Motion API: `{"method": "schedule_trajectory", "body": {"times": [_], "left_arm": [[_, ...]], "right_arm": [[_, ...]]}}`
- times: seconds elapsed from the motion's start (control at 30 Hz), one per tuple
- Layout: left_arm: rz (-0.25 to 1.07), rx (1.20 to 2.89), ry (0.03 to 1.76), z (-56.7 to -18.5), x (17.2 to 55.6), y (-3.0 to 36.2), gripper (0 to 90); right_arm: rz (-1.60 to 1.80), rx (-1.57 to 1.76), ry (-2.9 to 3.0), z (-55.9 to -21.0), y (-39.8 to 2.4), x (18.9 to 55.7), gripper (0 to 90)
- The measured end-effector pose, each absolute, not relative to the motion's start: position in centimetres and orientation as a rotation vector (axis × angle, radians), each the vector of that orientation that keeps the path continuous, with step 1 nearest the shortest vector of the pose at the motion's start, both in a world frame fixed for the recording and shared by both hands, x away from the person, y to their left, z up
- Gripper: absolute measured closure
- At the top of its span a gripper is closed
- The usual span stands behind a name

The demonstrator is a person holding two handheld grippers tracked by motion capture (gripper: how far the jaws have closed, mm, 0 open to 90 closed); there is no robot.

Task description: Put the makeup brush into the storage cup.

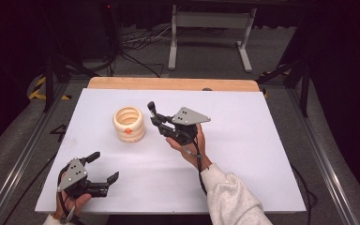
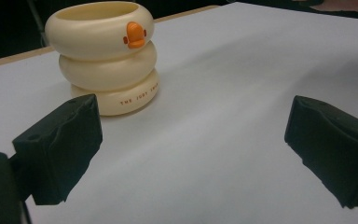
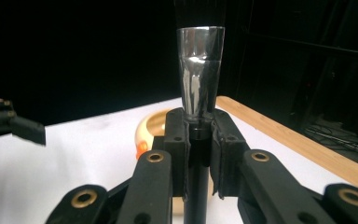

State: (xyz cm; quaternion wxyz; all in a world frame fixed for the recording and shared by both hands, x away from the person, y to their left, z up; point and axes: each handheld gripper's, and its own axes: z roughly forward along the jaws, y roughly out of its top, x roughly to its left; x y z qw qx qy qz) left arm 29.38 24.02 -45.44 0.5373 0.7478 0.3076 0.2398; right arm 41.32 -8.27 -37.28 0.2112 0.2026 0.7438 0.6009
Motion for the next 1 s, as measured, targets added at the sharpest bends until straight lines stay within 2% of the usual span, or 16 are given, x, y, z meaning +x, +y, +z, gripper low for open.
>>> {"method": "schedule_trajectory", "body": {"times": [0.57, 1.0], "left_arm": [[0.529, 1.765, 0.725, -45.6, 29.5, 24.0, 5.6], [0.513, 1.769, 0.692, -45.6, 29.2, 23.9, 6.0]], "right_arm": [[1.801, 0.555, 2.027, -35.9, -3.6, 44.5, 79.5], [1.795, 0.556, 2.037, -36.5, -0.7, 46.2, 79.5]]}}
